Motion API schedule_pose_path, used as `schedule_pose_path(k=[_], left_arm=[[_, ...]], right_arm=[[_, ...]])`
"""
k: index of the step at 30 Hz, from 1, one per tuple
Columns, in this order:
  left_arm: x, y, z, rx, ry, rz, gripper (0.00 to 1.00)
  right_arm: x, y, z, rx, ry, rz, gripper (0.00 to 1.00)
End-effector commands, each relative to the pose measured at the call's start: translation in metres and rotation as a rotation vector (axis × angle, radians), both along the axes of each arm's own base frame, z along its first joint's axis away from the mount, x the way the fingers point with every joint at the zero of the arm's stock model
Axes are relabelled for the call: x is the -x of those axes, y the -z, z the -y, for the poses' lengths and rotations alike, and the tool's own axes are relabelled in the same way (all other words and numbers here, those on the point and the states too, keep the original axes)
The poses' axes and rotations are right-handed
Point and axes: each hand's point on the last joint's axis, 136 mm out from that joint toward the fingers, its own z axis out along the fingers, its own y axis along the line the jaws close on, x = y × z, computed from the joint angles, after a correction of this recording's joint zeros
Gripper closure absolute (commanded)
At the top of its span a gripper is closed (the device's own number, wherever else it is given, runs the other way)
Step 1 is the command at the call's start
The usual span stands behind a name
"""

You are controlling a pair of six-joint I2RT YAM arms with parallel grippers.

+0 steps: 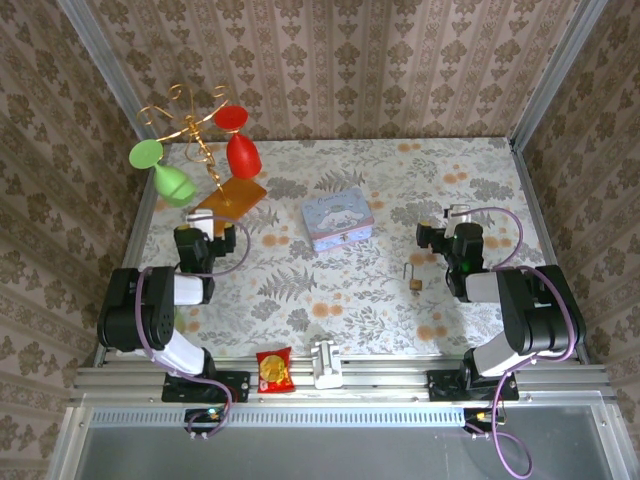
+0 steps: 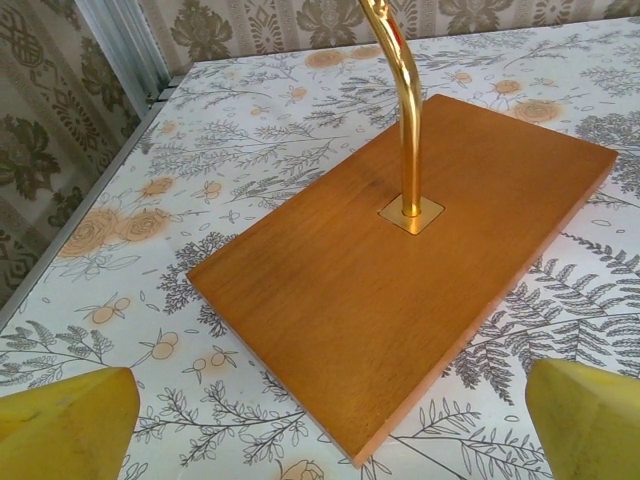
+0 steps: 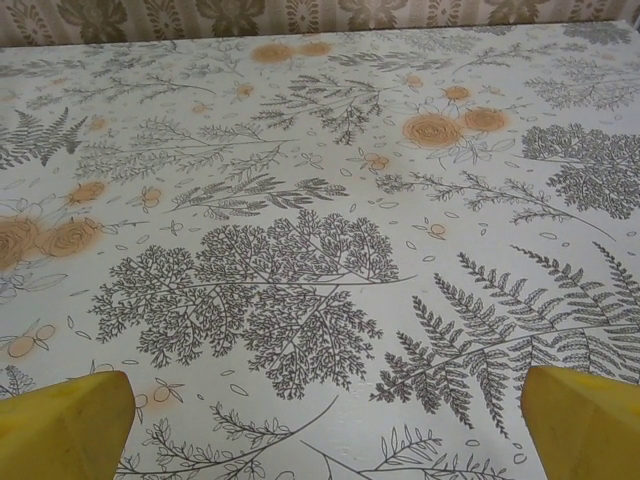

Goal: Unlock the padlock with the key

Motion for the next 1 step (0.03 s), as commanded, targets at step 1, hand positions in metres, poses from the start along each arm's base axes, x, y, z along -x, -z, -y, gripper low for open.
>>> schedule_pose_path(k=[1], left_arm=[[-0.0008, -0.0046, -0.0015, -0.016, -0.014, 0.020, 0.00]], right_arm=[[-0.0054, -0.0092, -0.0006, 0.011, -0.016, 0.027, 0.00]])
